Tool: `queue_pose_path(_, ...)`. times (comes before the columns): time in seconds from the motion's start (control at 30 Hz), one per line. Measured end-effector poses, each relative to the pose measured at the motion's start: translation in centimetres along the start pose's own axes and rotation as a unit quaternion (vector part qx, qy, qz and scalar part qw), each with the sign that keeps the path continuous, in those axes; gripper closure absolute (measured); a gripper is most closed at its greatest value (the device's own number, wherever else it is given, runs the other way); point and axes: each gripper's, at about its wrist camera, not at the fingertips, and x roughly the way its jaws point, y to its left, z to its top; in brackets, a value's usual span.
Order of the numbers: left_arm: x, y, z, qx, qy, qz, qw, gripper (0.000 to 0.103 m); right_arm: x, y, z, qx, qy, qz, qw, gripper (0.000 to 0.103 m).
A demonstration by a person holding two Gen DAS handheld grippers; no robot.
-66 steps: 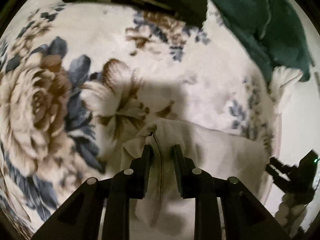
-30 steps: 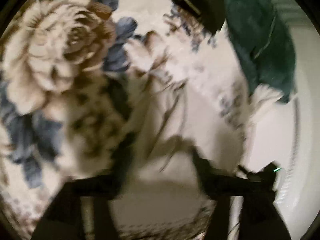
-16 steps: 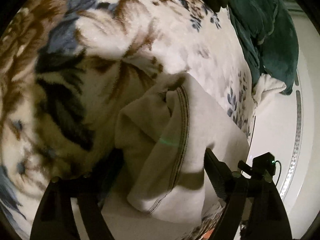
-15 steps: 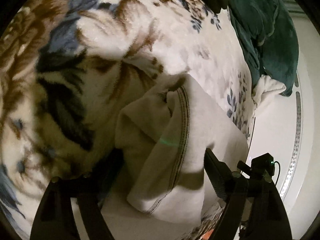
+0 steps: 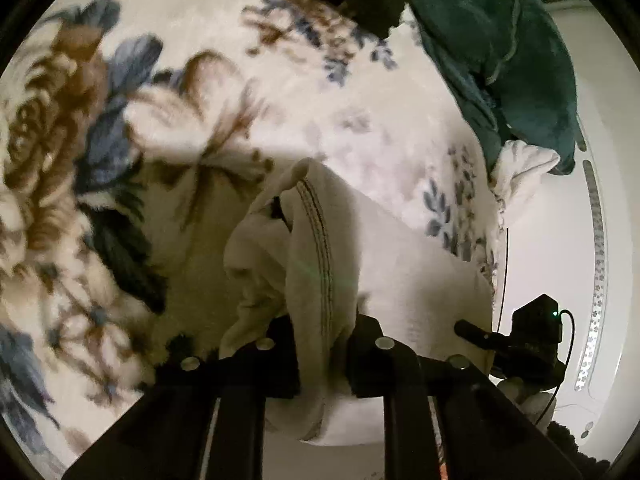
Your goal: Fold small clothes
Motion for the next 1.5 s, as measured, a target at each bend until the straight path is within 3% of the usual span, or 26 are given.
queue_pose_path(0.23, -3.7, -1.6, 1.0, 0.012, -0.016, -0.012, 0.9997, 0.09, -2.3, 5.0, -0.1, -0.031, -0.023, -0.006, 0.999, 0.081)
queue_pose_path(0.4, -7.5, -2.8, 4.6, 0.017, -0.042, -0.02, 0.9988, 0.09, -3.1, 11.0, 1.7, -0.059, -0.039, 0.009, 0.997, 0.081)
queue_pose_path(0.57, -11.9, -2.9, 11.8, 0.012, -0.09, -0.018, 0.9957, 0.09, -2.1, 18.8, 5.9, -0.098, -0.051, 0.029, 0.993, 0.081)
queue_pose_path(0.77, -17.2, -2.6, 23.7, 0.028, -0.159, 0.004, 0.9868, 0.09, 1.8, 30.7, 13.0, -0.153, -0.075, 0.063, 0.983, 0.081)
queue_pose_path(0.97, -19.1, -0.6, 33.8, 0.034, -0.194, 0.033, 0.9799, 0.09, 7.6, 40.5, 21.3, -0.166, -0.098, 0.078, 0.978, 0.081)
queue_pose_path(1.17, -16.0, 4.9, 38.6, 0.013, -0.156, 0.061, 0.9858, 0.086, 12.9, 43.7, 26.5, -0.169, -0.102, 0.021, 0.98, 0.081)
queue_pose_path(1.23, -15.7, 5.8, 38.6, 0.007, -0.154, 0.051, 0.9867, 0.086, 14.3, 43.5, 26.9, -0.181, -0.095, -0.026, 0.979, 0.08)
queue_pose_path(1.3, -16.1, 5.7, 38.3, 0.013, -0.159, 0.045, 0.9861, 0.085, 15.0, 43.3, 26.5, -0.214, -0.097, -0.078, 0.969, 0.069)
queue_pose_path(1.4, -16.6, 5.0, 37.7, 0.025, -0.17, 0.07, 0.9826, 0.076, 15.3, 43.7, 25.9, -0.245, -0.108, -0.14, 0.953, 0.044)
queue_pose_path(1.43, -16.8, 4.7, 37.4, 0.029, -0.178, 0.088, 0.9796, 0.064, 15.2, 43.8, 25.5, -0.251, -0.114, -0.162, 0.947, 0.039)
queue_pose_path(1.47, -16.9, 4.3, 37.3, 0.03, -0.182, 0.111, 0.9765, 0.037, 15.1, 44.1, 25.2, -0.259, -0.123, -0.19, 0.939, 0.029)
queue_pose_path(1.5, -17.1, 3.9, 37.0, 0.034, -0.187, 0.144, 0.9711, 0.024, 14.9, 44.2, 25.0, -0.263, -0.129, -0.205, 0.934, 0.02)
